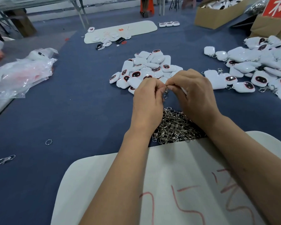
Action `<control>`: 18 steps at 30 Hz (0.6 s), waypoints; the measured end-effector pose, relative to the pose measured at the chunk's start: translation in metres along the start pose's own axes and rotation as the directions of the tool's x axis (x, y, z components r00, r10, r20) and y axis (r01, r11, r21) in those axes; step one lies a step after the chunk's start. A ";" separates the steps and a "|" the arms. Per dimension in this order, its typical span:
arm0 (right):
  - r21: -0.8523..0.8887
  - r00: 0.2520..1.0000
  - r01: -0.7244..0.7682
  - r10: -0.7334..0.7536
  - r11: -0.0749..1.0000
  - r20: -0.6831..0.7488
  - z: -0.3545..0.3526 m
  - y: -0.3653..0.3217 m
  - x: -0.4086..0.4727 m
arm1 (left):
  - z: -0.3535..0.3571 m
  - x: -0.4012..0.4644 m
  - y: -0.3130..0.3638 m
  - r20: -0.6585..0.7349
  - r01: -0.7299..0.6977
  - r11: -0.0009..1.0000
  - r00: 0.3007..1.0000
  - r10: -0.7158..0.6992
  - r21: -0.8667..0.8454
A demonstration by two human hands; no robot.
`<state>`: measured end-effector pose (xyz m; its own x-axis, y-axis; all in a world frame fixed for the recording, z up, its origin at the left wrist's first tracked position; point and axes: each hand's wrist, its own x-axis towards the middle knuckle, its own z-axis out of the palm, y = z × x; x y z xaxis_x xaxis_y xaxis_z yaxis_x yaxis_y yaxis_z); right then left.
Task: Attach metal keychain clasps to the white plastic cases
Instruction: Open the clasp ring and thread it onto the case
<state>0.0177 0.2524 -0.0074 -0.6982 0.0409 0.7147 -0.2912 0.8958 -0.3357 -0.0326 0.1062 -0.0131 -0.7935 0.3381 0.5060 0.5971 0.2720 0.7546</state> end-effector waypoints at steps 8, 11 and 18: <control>0.446 0.921 -0.389 0.332 0.806 0.202 0.000 -0.001 0.000 | 0.001 0.000 0.004 -0.051 -0.036 0.999 0.998 0.035 -0.019; 0.511 0.908 -0.419 0.345 0.751 0.237 -0.002 -0.002 0.000 | 0.001 0.000 0.004 -0.057 -0.052 0.998 0.997 0.050 -0.030; 0.510 0.910 -0.413 0.367 0.755 0.193 -0.006 -0.007 0.000 | 0.000 0.000 0.005 -0.022 -0.060 0.998 0.998 0.060 0.001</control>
<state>0.0235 0.2489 -0.0017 -0.8683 0.2808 0.4089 -0.2654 0.4334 -0.8612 -0.0299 0.1077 -0.0095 -0.7584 0.3342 0.5596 0.6440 0.2518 0.7224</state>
